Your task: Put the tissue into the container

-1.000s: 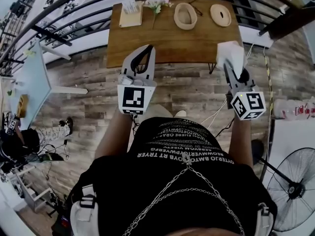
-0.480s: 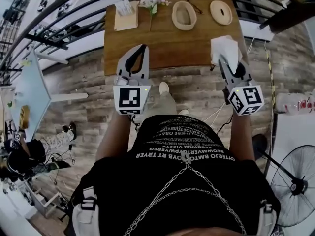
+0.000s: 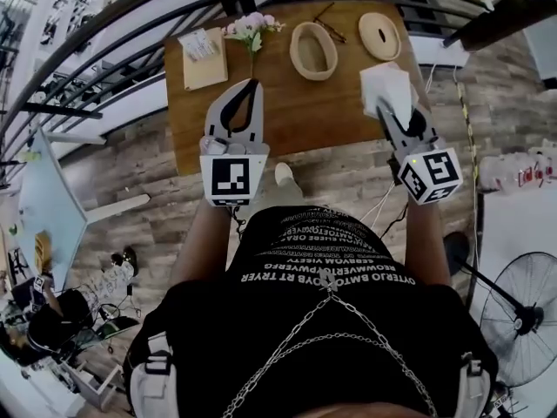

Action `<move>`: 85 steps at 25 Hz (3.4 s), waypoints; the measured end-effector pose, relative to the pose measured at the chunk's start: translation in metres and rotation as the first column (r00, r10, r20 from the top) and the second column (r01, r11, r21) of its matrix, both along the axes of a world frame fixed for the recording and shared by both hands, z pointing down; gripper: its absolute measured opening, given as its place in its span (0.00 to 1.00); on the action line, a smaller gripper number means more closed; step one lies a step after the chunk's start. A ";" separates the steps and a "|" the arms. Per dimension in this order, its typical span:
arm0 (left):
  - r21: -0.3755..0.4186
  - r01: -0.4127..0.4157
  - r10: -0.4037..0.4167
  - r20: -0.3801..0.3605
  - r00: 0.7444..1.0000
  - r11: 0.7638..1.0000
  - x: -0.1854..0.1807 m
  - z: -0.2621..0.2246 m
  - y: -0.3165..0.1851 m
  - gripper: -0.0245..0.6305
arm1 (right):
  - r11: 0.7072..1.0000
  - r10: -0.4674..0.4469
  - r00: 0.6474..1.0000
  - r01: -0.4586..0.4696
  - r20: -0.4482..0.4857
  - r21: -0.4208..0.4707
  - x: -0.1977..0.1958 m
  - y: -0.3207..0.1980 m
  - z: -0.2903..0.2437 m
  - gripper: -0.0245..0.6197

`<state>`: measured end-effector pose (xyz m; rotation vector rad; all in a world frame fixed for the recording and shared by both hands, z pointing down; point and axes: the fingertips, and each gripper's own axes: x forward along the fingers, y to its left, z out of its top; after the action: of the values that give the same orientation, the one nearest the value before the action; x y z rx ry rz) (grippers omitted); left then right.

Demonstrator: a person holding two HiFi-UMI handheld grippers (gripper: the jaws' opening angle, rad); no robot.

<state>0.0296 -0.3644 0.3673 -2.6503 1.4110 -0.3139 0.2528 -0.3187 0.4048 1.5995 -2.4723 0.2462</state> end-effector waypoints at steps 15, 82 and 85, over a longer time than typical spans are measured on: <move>-0.002 -0.091 0.091 -0.026 0.995 0.996 -0.015 -0.001 -0.084 0.08 | 0.997 0.068 0.998 -0.068 0.002 0.020 -0.015 -0.090 -0.020 0.23; -0.078 0.060 -0.065 -0.072 0.995 0.995 -0.032 -0.016 -0.128 0.08 | 1.000 -0.013 0.992 0.014 -0.128 0.006 0.010 -0.181 0.015 0.06; -0.057 0.032 -0.036 -0.079 0.996 0.998 -0.034 -0.026 -0.121 0.08 | 0.996 0.017 0.994 -0.008 -0.107 0.085 0.007 -0.159 -0.026 0.06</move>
<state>-0.0047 -0.4855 0.3410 -2.7143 1.4939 -0.2566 0.2593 -0.4772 0.3791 1.6160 -2.4214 0.0553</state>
